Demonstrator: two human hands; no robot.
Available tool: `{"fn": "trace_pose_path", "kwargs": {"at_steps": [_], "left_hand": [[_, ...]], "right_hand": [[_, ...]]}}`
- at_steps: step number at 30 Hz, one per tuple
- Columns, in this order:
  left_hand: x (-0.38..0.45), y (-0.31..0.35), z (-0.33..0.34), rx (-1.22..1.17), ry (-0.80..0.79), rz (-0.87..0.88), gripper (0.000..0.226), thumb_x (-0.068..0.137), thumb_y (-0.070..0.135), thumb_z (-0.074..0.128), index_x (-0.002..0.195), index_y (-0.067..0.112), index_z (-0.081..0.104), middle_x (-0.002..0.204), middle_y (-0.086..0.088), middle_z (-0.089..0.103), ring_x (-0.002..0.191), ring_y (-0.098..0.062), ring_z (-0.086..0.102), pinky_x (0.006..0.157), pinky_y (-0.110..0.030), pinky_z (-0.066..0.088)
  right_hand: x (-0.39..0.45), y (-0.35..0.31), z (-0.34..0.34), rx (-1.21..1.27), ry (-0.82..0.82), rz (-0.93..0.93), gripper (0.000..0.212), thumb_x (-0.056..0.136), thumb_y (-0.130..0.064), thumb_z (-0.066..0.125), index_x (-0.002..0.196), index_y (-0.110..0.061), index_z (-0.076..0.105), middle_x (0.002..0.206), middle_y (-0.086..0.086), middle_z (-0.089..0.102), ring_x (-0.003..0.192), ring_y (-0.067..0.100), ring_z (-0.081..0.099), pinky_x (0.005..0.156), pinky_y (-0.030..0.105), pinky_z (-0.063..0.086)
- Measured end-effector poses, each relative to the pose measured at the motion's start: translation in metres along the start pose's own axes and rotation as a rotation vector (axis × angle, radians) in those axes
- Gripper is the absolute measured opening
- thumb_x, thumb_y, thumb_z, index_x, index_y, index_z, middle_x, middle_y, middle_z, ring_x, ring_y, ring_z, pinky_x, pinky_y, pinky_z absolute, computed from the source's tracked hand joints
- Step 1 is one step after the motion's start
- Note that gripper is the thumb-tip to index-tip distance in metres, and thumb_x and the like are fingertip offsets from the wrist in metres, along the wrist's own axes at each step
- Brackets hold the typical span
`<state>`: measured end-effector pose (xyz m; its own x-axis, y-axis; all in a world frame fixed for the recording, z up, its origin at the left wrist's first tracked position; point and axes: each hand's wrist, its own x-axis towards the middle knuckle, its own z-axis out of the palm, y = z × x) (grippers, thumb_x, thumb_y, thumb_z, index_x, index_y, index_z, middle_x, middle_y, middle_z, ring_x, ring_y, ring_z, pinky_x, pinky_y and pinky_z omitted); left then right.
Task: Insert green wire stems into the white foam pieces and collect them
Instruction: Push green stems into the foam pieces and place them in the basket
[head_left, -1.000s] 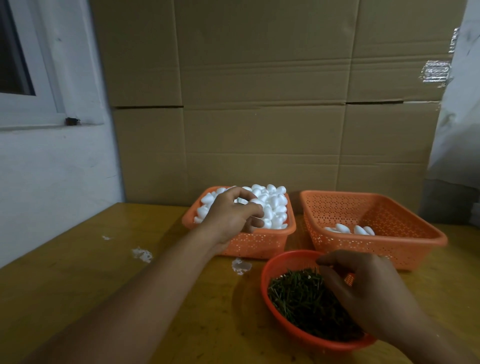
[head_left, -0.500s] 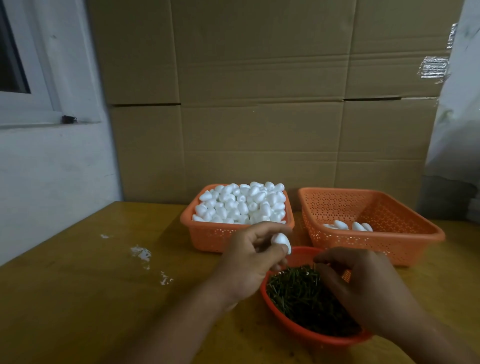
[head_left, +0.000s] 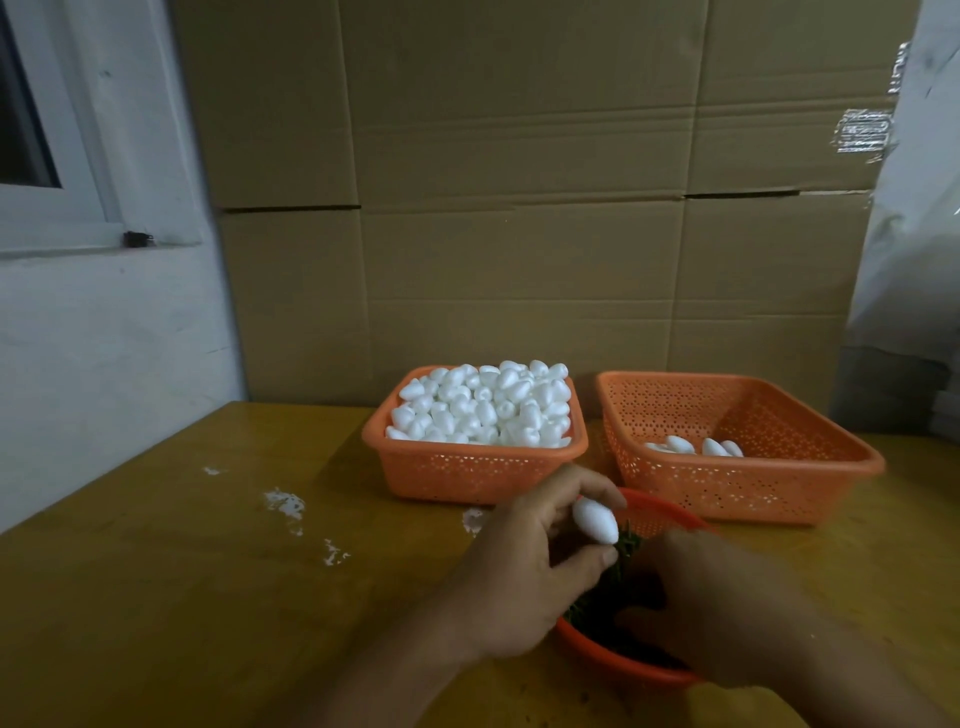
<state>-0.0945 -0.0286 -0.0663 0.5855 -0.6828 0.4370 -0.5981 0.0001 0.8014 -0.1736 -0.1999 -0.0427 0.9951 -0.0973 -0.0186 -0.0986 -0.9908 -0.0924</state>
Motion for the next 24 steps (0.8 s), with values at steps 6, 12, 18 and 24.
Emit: {"fn": "trace_pose_path", "kwargs": {"at_steps": [6, 12, 18, 24], "left_hand": [[0.002, 0.003, 0.005, -0.052, 0.085, 0.007, 0.019, 0.094, 0.037, 0.064, 0.113, 0.036, 0.065, 0.102, 0.005, 0.068, 0.089, -0.018, 0.066, 0.073, -0.038, 0.056], [0.005, 0.003, 0.002, -0.176, 0.240, -0.055, 0.028, 0.092, 0.032, 0.070, 0.119, 0.023, 0.072, 0.100, 0.008, 0.070, 0.093, -0.008, 0.065, 0.081, -0.028, 0.053], [0.007, 0.012, -0.001, -0.646, 0.257, -0.231, 0.019, 0.095, 0.015, 0.060, 0.108, 0.011, 0.074, 0.092, -0.010, 0.071, 0.081, -0.021, 0.068, 0.070, -0.027, 0.056], [0.008, 0.014, -0.007, -0.870, 0.234, -0.329, 0.025, 0.089, 0.018, 0.061, 0.106, 0.002, 0.068, 0.095, -0.020, 0.072, 0.080, -0.026, 0.071, 0.066, -0.030, 0.057]], "right_hand": [[0.003, -0.004, 0.003, 0.003, 0.035, 0.016, 0.020, 0.090, -0.048, 0.061, 0.096, -0.030, 0.064, 0.089, -0.011, 0.064, 0.083, 0.009, 0.065, 0.077, 0.031, 0.059], [0.004, -0.005, 0.007, 0.039, 0.136, 0.044, 0.021, 0.094, -0.041, 0.054, 0.093, -0.027, 0.069, 0.088, -0.009, 0.068, 0.080, 0.008, 0.066, 0.075, 0.032, 0.060], [0.006, -0.002, 0.007, 0.132, 0.318, 0.059, 0.014, 0.089, -0.035, 0.060, 0.082, -0.027, 0.068, 0.074, -0.008, 0.066, 0.068, 0.008, 0.064, 0.067, 0.032, 0.058], [0.005, -0.002, 0.004, 0.613, 0.682, -0.084, 0.018, 0.084, -0.028, 0.063, 0.067, -0.024, 0.065, 0.056, -0.005, 0.063, 0.049, 0.007, 0.058, 0.050, 0.030, 0.048]]}}
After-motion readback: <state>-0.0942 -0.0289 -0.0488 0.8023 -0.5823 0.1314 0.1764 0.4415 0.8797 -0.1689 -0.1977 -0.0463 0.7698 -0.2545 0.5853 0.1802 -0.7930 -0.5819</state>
